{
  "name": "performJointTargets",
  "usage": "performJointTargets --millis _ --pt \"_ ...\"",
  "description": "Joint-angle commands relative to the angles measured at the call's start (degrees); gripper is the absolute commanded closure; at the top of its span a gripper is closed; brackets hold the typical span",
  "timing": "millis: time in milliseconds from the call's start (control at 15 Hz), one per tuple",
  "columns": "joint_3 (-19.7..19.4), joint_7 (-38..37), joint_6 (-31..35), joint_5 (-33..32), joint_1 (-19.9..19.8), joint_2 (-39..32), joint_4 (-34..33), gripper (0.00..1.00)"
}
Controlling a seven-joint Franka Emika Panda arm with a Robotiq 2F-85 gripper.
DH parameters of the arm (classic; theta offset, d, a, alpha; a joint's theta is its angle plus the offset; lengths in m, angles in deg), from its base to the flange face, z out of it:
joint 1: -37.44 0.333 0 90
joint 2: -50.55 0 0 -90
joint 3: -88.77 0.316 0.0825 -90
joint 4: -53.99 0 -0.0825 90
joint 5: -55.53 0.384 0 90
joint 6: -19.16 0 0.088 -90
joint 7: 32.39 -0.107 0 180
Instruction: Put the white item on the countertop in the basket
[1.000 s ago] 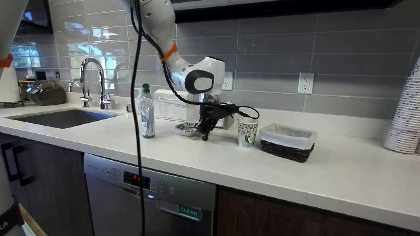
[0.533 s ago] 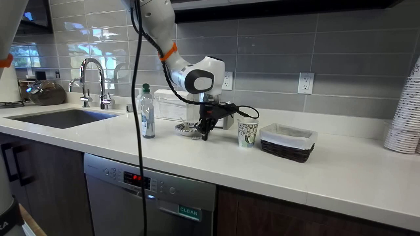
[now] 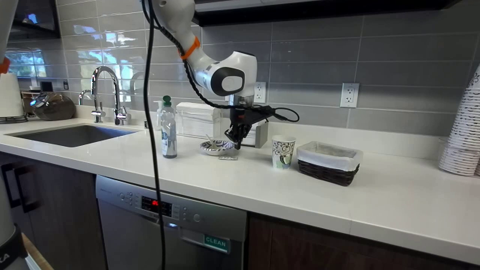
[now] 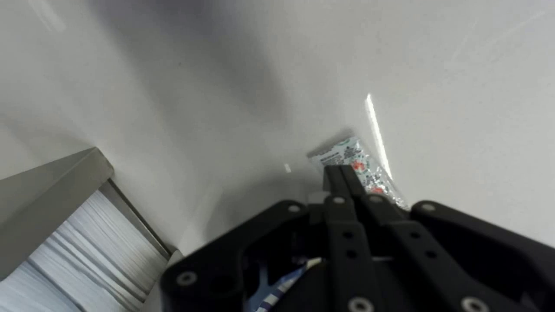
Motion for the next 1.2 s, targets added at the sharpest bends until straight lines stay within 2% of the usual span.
performJointTargets --millis 0,200,267,333,467,867,933,1133 --pt "-0.1 3.4 -3.0 0.7 -0.3 -0.1 -0.7 1.0" --pt "-1.0 8.5 -6.4 -3.3 0.1 -1.9 -3.7 1.0" --pt "-1.1 9.6 -6.9 -4.4 0.6 -2.3 -4.4 0.95" --pt "-1.2 10.8 -7.2 -5.0 0.7 -2.9 -5.2 0.73" --pt "-1.5 11.9 -5.8 -7.6 1.4 -4.2 -6.3 0.7" --pt "0.6 17.1 -2.3 -6.1 0.8 -7.7 -8.3 0.25" --pt "1.1 18.4 -2.7 -5.9 0.6 -8.3 -8.6 0.2" --pt "2.5 21.9 -4.0 -5.5 0.3 -9.9 -9.8 0.2"
